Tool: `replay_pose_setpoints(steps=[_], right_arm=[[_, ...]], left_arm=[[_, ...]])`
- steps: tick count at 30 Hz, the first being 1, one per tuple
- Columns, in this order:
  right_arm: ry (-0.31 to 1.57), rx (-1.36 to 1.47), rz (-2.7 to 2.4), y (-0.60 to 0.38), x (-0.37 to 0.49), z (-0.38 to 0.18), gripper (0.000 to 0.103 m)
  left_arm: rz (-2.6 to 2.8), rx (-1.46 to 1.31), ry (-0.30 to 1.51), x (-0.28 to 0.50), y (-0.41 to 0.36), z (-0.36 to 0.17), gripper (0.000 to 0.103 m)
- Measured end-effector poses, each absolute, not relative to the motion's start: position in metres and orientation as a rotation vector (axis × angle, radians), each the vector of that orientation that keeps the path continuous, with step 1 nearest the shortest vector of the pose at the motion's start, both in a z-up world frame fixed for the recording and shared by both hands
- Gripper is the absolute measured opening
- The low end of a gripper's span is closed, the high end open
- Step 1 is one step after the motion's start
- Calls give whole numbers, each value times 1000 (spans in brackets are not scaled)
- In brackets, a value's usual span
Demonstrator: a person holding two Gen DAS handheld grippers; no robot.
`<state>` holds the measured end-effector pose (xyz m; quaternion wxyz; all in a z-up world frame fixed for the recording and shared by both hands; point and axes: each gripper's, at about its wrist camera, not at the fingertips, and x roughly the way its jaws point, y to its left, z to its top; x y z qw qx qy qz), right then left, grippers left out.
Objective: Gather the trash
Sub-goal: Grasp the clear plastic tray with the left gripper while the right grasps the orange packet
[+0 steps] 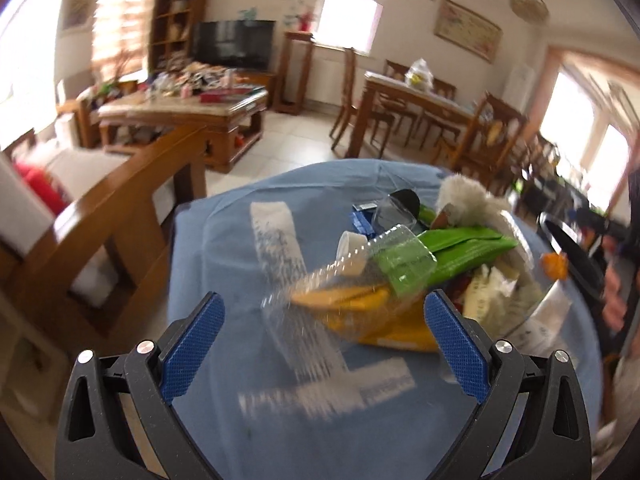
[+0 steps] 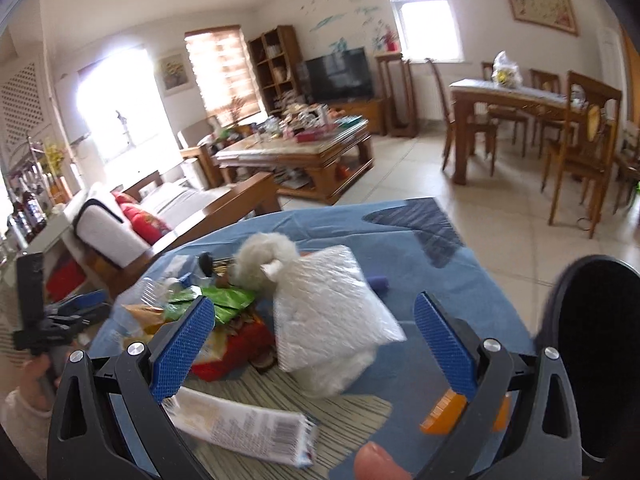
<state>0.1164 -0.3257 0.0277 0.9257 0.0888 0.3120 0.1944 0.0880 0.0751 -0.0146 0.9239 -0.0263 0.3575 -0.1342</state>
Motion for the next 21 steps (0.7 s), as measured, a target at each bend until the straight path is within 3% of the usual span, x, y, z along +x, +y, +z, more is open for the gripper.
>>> replay_pose_setpoints(steps=[9, 11, 13, 14, 15, 21], right_arm=[[840, 69, 406, -291, 176, 13, 98], [900, 36, 394, -291, 185, 1, 98], [954, 37, 408, -291, 191, -12, 98], [970, 39, 412, -293, 191, -17, 98], [971, 39, 415, -294, 190, -21, 98], [936, 97, 395, -310, 183, -22, 69]], left_arm=[[-464, 116, 815, 135, 43, -27, 97], [-498, 102, 838, 139, 45, -30, 74], [-527, 39, 865, 145, 49, -35, 68], [-534, 5, 868, 146, 50, -37, 59], [-541, -34, 876, 150, 52, -39, 59], [-523, -153, 858, 149, 64, -36, 49]])
